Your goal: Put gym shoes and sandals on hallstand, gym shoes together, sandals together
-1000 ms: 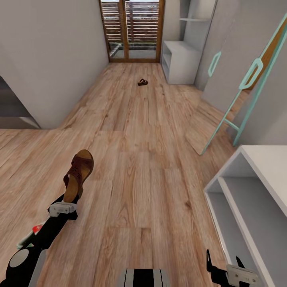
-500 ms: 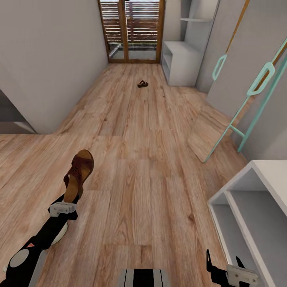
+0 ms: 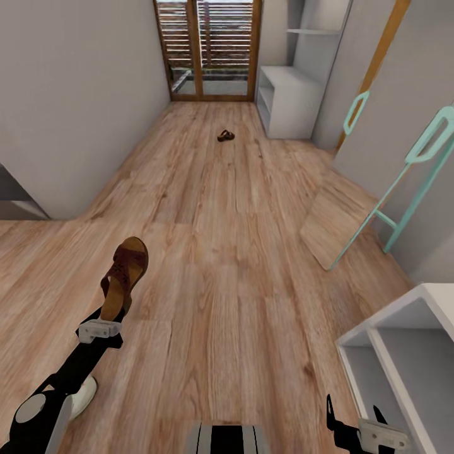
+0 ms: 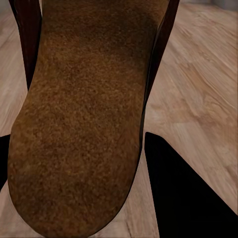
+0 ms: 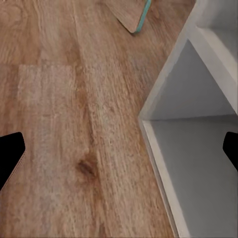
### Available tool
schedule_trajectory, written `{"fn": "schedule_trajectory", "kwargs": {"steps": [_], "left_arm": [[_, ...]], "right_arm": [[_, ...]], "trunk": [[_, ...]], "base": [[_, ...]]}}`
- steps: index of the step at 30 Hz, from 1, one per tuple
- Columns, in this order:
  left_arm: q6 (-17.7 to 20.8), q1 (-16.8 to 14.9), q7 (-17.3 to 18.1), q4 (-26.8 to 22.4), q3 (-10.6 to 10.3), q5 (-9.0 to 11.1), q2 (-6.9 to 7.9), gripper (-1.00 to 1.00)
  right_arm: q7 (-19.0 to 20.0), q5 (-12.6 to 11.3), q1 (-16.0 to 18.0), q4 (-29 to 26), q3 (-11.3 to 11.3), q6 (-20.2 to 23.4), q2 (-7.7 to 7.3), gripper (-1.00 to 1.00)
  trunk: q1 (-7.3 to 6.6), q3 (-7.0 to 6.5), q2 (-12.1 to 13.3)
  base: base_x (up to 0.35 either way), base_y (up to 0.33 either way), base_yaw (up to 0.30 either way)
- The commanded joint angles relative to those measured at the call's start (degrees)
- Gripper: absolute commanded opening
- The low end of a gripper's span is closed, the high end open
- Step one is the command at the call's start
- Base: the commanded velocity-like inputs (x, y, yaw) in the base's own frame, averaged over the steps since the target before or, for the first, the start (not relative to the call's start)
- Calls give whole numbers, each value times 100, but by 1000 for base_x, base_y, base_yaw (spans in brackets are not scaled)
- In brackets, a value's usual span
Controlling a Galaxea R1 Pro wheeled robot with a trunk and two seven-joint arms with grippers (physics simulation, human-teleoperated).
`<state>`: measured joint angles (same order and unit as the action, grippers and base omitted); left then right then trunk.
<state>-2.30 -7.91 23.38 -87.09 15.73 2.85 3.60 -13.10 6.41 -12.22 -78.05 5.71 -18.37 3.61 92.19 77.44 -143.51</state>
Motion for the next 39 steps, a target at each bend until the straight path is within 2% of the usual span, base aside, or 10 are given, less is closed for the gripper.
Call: {"fn": "schedule_trajectory", "kwargs": {"steps": [1, 30, 39], "left_arm": [[-8, 0, 0, -1, 0, -11, 0, -100], [-8, 0, 6, -1, 15, -5, 8, -100], [-59, 0, 8, 7, 29, -3, 9, -100]], "right_arm": [[0, 0, 0, 0, 0, 0, 0, 100], [0, 0, 0, 0, 0, 0, 0, 100], [0, 0, 0, 0, 0, 0, 0, 100]], "trunk": [[0, 0, 0], [0, 0, 0], [0, 0, 0]], "base": [[312, 0, 0], [324, 0, 0], [100, 0, 0]]}}
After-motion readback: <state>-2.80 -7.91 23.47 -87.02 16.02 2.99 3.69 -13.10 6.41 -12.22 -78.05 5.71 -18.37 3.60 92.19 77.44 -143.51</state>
